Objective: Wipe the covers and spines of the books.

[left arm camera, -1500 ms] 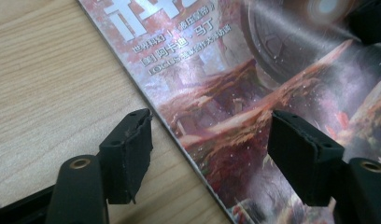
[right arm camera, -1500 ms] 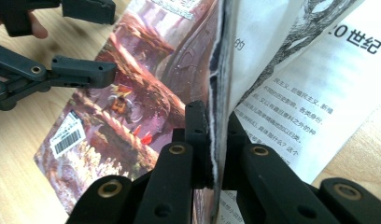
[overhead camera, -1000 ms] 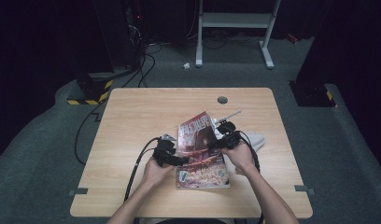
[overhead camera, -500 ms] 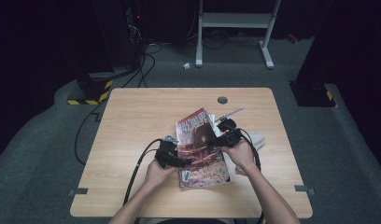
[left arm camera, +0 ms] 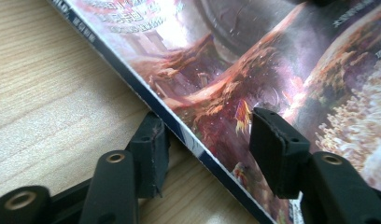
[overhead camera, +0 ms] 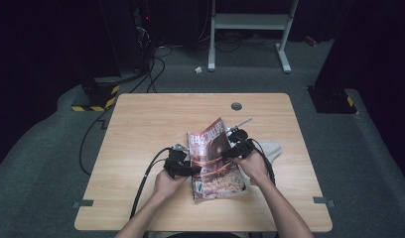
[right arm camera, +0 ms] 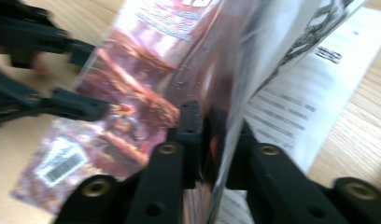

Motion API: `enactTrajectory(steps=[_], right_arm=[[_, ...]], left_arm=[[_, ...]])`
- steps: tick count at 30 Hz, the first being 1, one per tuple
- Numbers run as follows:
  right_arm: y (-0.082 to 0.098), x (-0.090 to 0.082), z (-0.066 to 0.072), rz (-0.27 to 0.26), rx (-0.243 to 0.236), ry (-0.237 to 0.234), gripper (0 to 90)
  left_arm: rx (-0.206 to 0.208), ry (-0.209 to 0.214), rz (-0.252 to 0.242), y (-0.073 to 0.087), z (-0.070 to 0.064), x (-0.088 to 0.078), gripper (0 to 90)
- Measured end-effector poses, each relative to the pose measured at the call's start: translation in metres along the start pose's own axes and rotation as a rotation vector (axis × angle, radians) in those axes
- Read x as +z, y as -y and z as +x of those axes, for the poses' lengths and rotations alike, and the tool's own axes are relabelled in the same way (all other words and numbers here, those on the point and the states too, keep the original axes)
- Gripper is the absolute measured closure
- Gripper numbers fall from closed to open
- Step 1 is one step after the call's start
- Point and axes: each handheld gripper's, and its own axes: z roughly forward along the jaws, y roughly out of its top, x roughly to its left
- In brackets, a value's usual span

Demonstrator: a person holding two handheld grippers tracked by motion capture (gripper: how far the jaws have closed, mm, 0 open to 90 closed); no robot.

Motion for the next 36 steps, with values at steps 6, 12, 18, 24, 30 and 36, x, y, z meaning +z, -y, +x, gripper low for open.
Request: enactTrajectory(steps=[6, 12, 18, 24, 30, 36], right_arm=[[0.007, 0.002, -0.007, 0.028, 0.008, 0.100, 62.6], [0.023, -0.003, -0.021, 0.038, 0.024, 0.171, 65.8], [0.042, -0.007, -0.031, 0.051, 0.043, 0.208, 86.1], [0.049, 0.001, -0.029, 0.069, 0.013, 0.208, 89.0], [0.050, 0.006, -0.023, 0.069, 0.022, 0.220, 89.2], [0.050, 0.008, -0.019, 0.045, 0.056, 0.188, 89.3]], left_arm=[[0.000, -0.009, -0.005, 0.001, -0.001, 0.000, 49.5], [0.001, -0.012, -0.006, 0.001, -0.001, 0.000, 49.6], [0.002, -0.016, -0.005, 0.001, -0.002, 0.000, 49.5], [-0.004, -0.024, 0.000, 0.001, -0.003, 0.000, 49.2], [0.003, -0.031, 0.013, -0.001, -0.005, -0.002, 49.2], [0.008, -0.006, 0.024, -0.003, -0.009, 0.003, 48.8]])
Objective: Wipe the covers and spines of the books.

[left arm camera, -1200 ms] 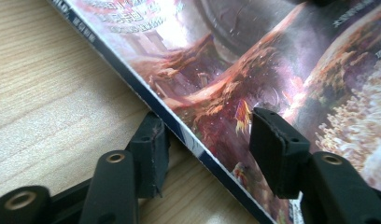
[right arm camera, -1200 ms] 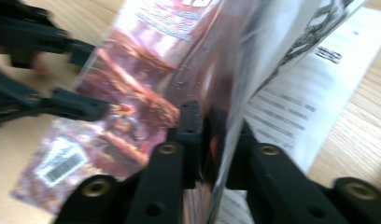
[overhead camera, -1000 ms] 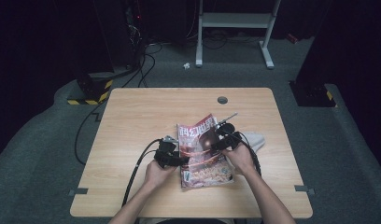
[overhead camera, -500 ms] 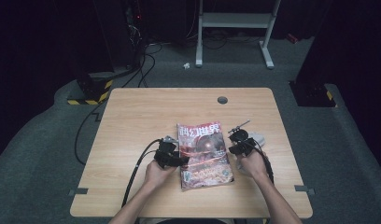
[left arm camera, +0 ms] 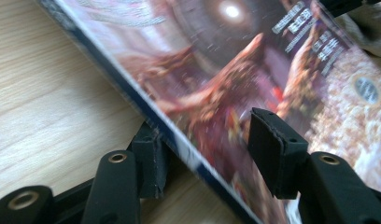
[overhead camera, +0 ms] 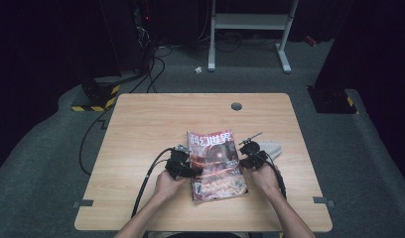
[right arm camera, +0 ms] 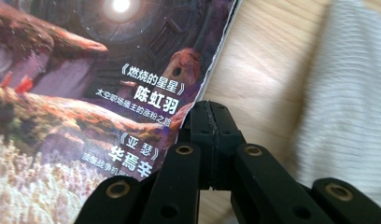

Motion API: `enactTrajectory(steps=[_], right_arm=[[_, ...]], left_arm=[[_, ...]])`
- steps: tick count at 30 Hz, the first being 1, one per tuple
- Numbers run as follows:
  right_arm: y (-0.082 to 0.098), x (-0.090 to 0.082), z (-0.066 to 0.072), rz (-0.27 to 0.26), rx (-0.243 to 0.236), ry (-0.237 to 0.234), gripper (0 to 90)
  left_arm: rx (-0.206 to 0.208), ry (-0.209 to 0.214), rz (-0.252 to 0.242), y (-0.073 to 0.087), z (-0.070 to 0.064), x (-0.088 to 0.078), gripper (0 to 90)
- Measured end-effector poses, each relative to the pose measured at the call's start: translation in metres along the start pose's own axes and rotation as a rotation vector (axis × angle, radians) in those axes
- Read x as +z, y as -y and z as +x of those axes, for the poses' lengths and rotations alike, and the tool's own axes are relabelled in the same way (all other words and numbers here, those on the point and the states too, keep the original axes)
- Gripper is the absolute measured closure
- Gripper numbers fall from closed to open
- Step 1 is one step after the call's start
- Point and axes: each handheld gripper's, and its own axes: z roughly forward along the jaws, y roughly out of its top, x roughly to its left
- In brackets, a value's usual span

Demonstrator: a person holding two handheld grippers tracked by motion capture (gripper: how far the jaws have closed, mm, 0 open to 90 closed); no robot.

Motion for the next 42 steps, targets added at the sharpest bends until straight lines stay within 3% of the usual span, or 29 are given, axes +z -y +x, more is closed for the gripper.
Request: enactTrajectory(steps=[2, 5, 11, 12, 13, 16, 17, 19, 22, 25, 28, 32, 33, 37, 42], right_arm=[[0.000, 0.000, 0.004, -0.001, -0.007, 0.022, 89.3], [0.001, 0.001, 0.004, -0.015, 0.007, 0.005, 89.4], [0.003, 0.001, 0.011, -0.021, 0.005, 0.010, 89.4], [0.003, 0.001, 0.011, -0.026, 0.003, 0.004, 89.4], [0.003, 0.003, 0.013, -0.038, 0.012, -0.044, 89.4], [0.001, 0.003, 0.018, -0.034, -0.016, -0.002, 89.4], [0.001, 0.003, 0.018, -0.037, -0.011, -0.009, 89.4], [0.002, 0.004, 0.013, -0.044, 0.000, -0.039, 89.3], [0.004, 0.003, 0.012, -0.055, 0.005, -0.047, 89.0], [0.007, 0.003, 0.010, -0.086, -0.008, -0.015, 76.7], [0.011, 0.002, 0.003, -0.117, -0.005, -0.013, 66.4], [0.021, 0.004, 0.004, -0.177, -0.054, 0.070, 49.7], [0.024, 0.005, 0.003, -0.196, -0.047, 0.075, 47.1], [0.034, 0.007, -0.001, -0.268, -0.025, 0.073, 39.9], [0.044, 0.011, -0.001, -0.345, -0.014, 0.084, 38.6]], left_arm=[[-0.006, 0.002, 0.005, -0.001, 0.001, 0.000, 48.9], [-0.014, 0.000, 0.017, -0.003, 0.002, -0.001, 49.2], [0.017, -0.018, 0.033, -0.014, -0.001, -0.002, 49.2], [0.011, 0.004, 0.053, -0.015, 0.000, 0.001, 50.8], [0.005, 0.019, 0.088, -0.016, 0.000, 0.005, 50.6], [0.012, 0.004, 0.093, -0.016, -0.001, 0.004, 51.9], [0.017, -0.005, 0.098, -0.016, 0.000, 0.004, 53.2], [-0.002, 0.004, 0.098, -0.016, 0.001, 0.004, 55.7], [-0.020, 0.005, 0.097, -0.018, 0.001, 0.003, 59.7], [-0.015, -0.006, 0.091, -0.020, -0.001, 0.001, 62.4], [0.000, -0.013, 0.088, -0.022, -0.004, -0.001, 64.7], [0.003, -0.021, 0.083, -0.024, -0.006, -0.004, 68.1], [0.000, -0.020, 0.083, -0.024, -0.005, -0.004, 68.7], [-0.003, -0.026, 0.080, -0.025, -0.005, -0.005, 70.2], [0.009, -0.043, 0.094, -0.027, -0.005, -0.010, 71.8]])
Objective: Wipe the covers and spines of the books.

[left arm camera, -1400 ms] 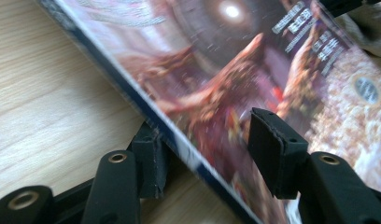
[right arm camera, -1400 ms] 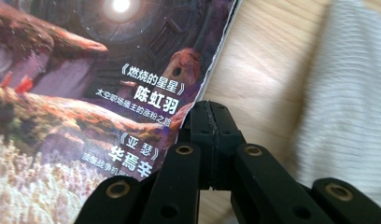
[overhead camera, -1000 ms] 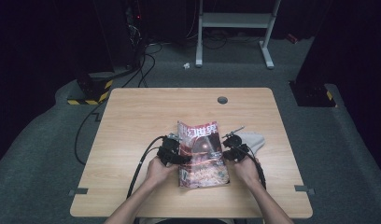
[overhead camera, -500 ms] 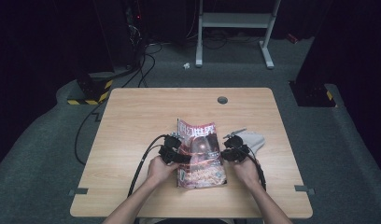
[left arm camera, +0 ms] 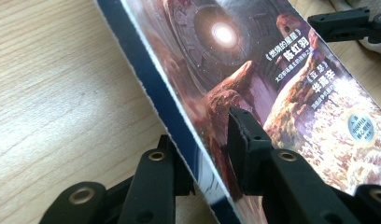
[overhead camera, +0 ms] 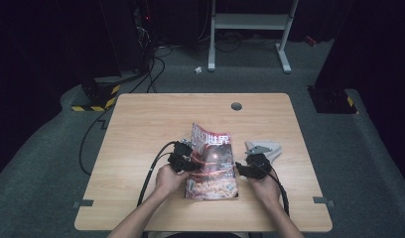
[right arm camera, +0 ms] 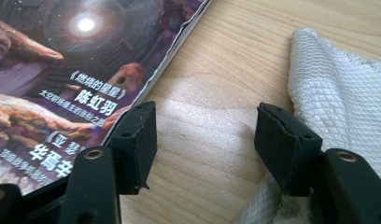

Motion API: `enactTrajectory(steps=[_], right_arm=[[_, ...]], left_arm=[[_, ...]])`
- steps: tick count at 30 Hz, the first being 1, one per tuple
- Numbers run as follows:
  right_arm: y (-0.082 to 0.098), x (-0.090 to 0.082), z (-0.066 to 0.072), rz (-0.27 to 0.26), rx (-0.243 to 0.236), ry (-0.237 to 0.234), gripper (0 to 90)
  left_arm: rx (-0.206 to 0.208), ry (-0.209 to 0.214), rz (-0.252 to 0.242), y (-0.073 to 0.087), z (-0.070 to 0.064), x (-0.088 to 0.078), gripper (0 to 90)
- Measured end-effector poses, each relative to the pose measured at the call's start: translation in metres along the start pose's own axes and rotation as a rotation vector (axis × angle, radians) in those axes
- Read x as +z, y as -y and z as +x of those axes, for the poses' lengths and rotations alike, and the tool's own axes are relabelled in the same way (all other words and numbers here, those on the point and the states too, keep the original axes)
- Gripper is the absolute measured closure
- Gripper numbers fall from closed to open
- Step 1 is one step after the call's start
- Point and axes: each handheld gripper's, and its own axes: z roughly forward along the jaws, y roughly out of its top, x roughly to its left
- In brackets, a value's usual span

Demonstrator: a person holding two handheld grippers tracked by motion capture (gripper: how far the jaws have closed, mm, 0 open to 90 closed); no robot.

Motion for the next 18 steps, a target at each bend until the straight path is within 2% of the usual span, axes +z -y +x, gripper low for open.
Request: enactTrajectory(steps=[4, 11, 12, 18], right_arm=[[0.007, 0.000, 0.000, -0.051, 0.002, 0.004, 38.7], [0.008, -0.001, 0.002, -0.052, 0.011, 0.010, 38.8], [0.007, 0.000, 0.002, -0.052, 0.012, 0.011, 38.8], [0.007, 0.000, 0.002, -0.050, 0.004, -0.002, 38.8]], left_arm=[[0.001, -0.008, 0.003, -0.002, 0.001, -0.002, 73.3], [0.011, 0.002, 0.002, -0.006, 0.002, -0.006, 75.4], [0.031, 0.002, 0.016, -0.008, 0.003, -0.006, 75.5], [0.032, 0.017, 0.036, -0.021, 0.012, -0.009, 81.1]])
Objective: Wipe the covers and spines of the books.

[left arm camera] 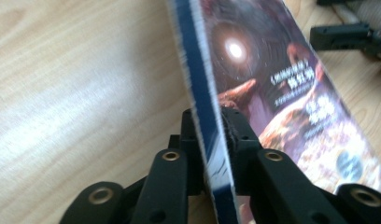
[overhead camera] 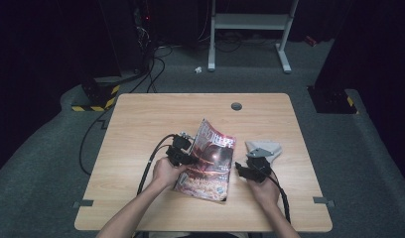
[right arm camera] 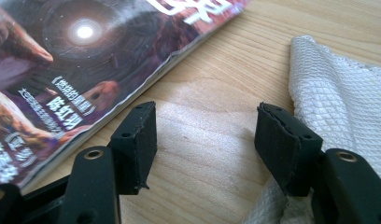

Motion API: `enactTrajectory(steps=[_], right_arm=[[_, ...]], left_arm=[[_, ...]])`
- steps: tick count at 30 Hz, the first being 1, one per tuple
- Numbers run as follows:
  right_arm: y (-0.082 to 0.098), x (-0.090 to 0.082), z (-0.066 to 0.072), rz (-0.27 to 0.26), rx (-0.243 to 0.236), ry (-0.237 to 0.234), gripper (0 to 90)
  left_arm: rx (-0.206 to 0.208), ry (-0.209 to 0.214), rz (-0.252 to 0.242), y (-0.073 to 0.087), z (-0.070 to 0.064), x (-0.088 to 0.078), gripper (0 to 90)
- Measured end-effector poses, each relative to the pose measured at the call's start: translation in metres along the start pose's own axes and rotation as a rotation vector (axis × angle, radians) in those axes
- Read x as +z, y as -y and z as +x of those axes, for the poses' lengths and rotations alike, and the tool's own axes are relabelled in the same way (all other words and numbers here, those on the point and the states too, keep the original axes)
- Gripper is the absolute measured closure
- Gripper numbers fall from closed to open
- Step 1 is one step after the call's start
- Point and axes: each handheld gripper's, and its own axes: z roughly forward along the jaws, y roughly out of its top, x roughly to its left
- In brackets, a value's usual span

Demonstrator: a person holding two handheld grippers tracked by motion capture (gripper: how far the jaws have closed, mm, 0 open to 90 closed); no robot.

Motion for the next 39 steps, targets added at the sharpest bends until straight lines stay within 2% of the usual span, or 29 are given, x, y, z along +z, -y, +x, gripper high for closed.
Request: enactTrajectory(steps=[2, 4, 6, 9, 11, 13, 17, 21, 25, 30, 39], right_arm=[[0.000, 0.000, 0.000, -0.001, -0.004, -0.002, 38.8], [0.000, 0.000, 0.000, 0.000, -0.004, -0.001, 38.7], [0.000, 0.000, 0.000, 0.000, -0.007, -0.002, 38.7], [0.000, 0.000, 0.000, 0.000, -0.006, -0.004, 38.7], [0.000, 0.000, 0.000, -0.001, -0.010, -0.008, 38.7], [0.000, 0.000, 0.000, -0.002, -0.013, -0.010, 38.7], [0.000, 0.000, 0.001, -0.001, -0.009, -0.006, 38.9], [0.000, 0.000, 0.001, -0.001, -0.010, -0.008, 39.2], [0.000, 0.000, 0.001, -0.002, -0.013, -0.008, 39.4], [0.000, 0.000, 0.001, -0.002, -0.014, -0.009, 39.3], [0.000, 0.000, 0.001, -0.002, -0.015, -0.009, 39.4]], left_arm=[[0.007, -0.006, 0.013, -0.004, 0.000, -0.003, 82.3], [0.003, -0.014, 0.004, -0.004, -0.002, -0.007, 83.6], [0.022, -0.025, 0.002, -0.002, -0.006, -0.008, 83.6], [0.016, -0.017, 0.006, -0.001, -0.005, -0.008, 83.8], [0.034, -0.005, 0.026, -0.006, -0.002, -0.008, 83.8], [0.030, -0.001, 0.048, -0.011, -0.001, -0.009, 83.8], [0.069, -0.017, 0.030, -0.014, -0.008, -0.017, 83.8], [0.071, -0.033, 0.036, -0.012, -0.009, -0.023, 83.8], [0.112, -0.050, 0.041, -0.013, -0.010, -0.034, 83.8], [0.163, -0.071, 0.056, -0.023, -0.012, -0.048, 83.8], [0.228, -0.109, 0.048, -0.035, -0.020, -0.070, 83.8]])
